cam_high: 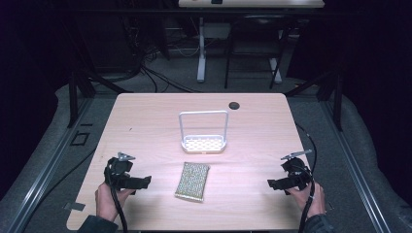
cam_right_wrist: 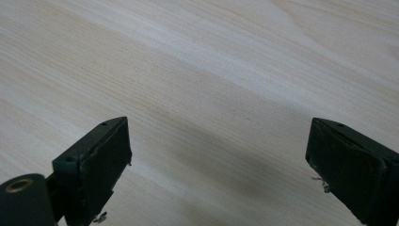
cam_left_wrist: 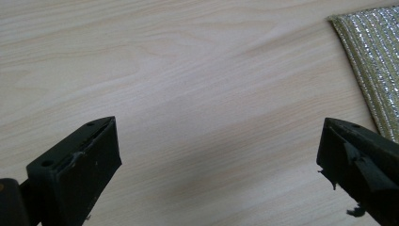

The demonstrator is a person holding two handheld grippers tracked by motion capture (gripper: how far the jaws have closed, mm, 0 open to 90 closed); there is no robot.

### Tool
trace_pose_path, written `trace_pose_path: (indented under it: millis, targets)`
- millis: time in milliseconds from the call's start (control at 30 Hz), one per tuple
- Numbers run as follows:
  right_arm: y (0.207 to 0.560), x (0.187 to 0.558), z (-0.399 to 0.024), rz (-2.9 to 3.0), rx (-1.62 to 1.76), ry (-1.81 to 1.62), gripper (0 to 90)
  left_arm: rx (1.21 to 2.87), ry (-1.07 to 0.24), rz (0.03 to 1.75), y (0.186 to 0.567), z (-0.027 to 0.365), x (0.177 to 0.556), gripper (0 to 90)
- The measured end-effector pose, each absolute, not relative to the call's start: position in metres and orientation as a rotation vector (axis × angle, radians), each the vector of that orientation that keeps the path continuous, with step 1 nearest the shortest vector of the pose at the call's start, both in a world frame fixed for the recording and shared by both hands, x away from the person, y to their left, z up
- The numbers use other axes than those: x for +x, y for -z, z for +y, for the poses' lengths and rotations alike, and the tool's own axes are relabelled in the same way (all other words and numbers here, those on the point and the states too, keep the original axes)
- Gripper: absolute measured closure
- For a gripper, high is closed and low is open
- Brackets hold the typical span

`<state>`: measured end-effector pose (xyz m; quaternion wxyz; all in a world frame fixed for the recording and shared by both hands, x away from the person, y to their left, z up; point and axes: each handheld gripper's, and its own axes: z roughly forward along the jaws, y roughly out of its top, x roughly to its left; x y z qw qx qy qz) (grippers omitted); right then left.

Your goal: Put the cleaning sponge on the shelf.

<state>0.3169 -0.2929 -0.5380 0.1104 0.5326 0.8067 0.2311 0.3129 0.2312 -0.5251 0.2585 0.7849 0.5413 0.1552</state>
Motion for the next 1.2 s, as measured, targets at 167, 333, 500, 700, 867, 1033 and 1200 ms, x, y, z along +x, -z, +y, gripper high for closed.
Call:
trace_pose_path:
  millis: [167,333,500,700,867,1033,1200]
  targets:
    - [0.537,0.316,-0.292,2.365,1.553,-0.679,6.6,2.124,-0.400,1.464,0.524,0.226,0.313,0.0]
    - [0.537,0.316,-0.290,2.362,1.555,-0.675,6.5,2.107,-0.359,1.466,0.520,0.217,0.313,0.0]
    - [0.537,0.316,-0.290,2.357,1.549,-0.677,6.6,2.087,-0.335,1.460,0.515,0.210,0.313,0.0]
    - [0.538,0.317,-0.288,2.365,1.542,-0.664,6.6,2.085,-0.292,1.424,0.510,0.194,0.315,0.0]
    - [0.537,0.317,-0.288,2.359,1.532,-0.670,5.9,2.119,-0.264,1.377,0.510,0.177,0.318,0.0]
    - [0.538,0.317,-0.287,2.358,1.530,-0.669,2.0,2.144,-0.248,1.339,0.510,0.158,0.320,0.0]
    - [0.538,0.317,-0.286,2.362,1.522,-0.661,1.2,2.181,-0.207,1.310,0.515,0.139,0.322,0.0]
